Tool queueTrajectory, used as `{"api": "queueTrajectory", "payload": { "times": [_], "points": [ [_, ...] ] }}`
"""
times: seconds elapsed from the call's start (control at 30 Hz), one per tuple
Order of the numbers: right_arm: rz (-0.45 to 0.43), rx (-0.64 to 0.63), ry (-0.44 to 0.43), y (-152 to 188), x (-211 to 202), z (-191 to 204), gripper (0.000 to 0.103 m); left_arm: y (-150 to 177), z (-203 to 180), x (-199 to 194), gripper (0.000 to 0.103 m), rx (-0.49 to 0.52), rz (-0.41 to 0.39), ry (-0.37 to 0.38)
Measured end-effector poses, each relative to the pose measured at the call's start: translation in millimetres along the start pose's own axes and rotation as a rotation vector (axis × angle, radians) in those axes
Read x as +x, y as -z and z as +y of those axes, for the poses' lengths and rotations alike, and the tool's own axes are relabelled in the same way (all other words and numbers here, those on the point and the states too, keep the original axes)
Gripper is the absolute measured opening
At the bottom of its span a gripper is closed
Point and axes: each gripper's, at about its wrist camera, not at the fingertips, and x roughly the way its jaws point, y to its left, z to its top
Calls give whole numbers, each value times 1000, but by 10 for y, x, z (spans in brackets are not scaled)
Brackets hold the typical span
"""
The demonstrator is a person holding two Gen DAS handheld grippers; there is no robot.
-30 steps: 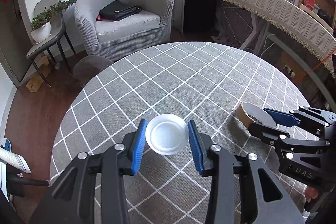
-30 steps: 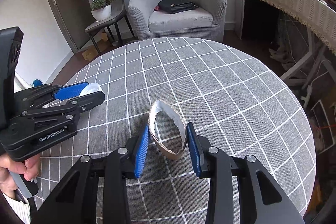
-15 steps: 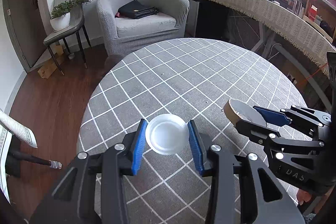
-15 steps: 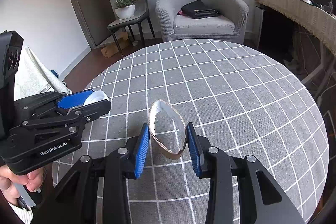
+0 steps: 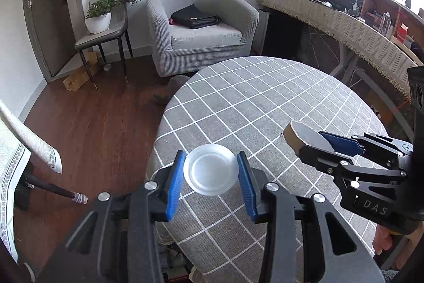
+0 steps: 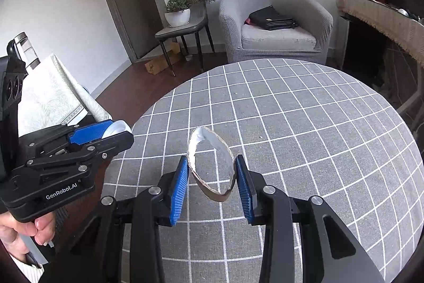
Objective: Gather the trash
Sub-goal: 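Carry the cap and cardboard roll from the table over the teal bin with both grippers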
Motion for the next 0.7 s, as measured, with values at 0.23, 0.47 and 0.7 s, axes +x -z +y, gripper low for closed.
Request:
{"api": "queueTrajectory", "payload": {
  "times": [0.23,0.47,0.7],
  "points": [
    [7,-54,-43,-54,159,416,36,95,386,-66,42,-28,14,-42],
    [22,-120,-79,-44,277,749,36,264,795,-116,42,-74,42,-50],
    [23,-189,-158,-39,288,1197,36,588,1129,-76,42,-110,120,-58]
  ]
}}
